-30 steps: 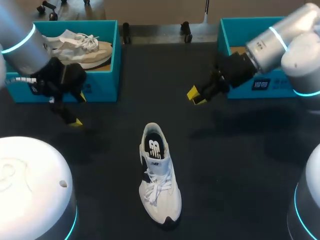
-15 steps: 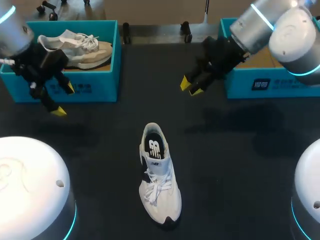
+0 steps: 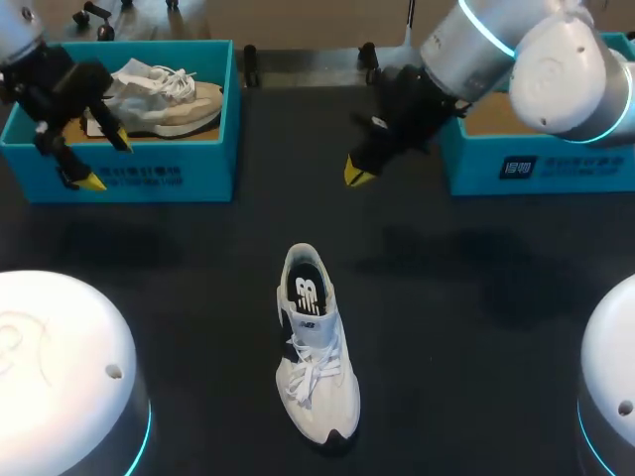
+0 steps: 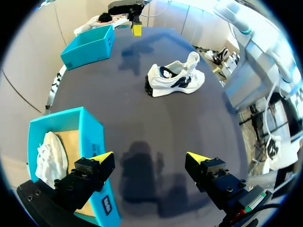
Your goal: Take the shoe out of the shoebox, open the shoe tongue, remove and reinsert the insole, then place the shoe into the shoebox
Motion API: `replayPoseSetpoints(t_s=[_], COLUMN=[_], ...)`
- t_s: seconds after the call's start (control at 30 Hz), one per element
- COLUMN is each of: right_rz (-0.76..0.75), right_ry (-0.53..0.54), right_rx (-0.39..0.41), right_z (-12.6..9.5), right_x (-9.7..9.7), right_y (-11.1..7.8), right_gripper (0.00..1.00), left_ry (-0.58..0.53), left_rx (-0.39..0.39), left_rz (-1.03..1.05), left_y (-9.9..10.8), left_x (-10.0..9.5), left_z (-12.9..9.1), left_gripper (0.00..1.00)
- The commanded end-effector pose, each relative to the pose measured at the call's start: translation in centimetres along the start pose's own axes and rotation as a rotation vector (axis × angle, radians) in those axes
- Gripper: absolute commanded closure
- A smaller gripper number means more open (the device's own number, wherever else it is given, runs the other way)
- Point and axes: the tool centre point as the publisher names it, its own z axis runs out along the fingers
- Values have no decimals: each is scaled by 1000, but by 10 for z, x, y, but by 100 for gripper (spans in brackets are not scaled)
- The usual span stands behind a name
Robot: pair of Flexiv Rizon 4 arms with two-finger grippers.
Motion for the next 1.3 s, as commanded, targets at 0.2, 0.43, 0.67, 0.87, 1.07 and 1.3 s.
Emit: replayPoseSetpoints(t_s=[0.2, 0.43, 0.67, 0.87, 1.07, 1.3], right_rz=[26, 3, 3, 73, 139, 130], right_ry=[-128, -82, -82, -236, -533, -689], right_rx=[-108, -243, -243, -194, -208, -262], right_z=[17, 28, 28, 23, 17, 30], right_x=[31, 45, 45, 55, 71, 74], right_y=[-6, -2, -2, -4, -22, -50], right_gripper=[100, 100, 100, 100, 100, 100], left_ry=[93, 93, 93, 93, 51, 51], left_rx=[-6, -6, -6, -6, -20, -72], left_rz=[7, 7, 7, 7, 129, 289], left_y=[6, 6, 6, 6, 18, 37], left_x=[-10, -10, -10, -10, -25, -35], left_z=[-12, -12, -12, -12, -24, -41], left_gripper=[0, 0, 0, 0, 0, 0])
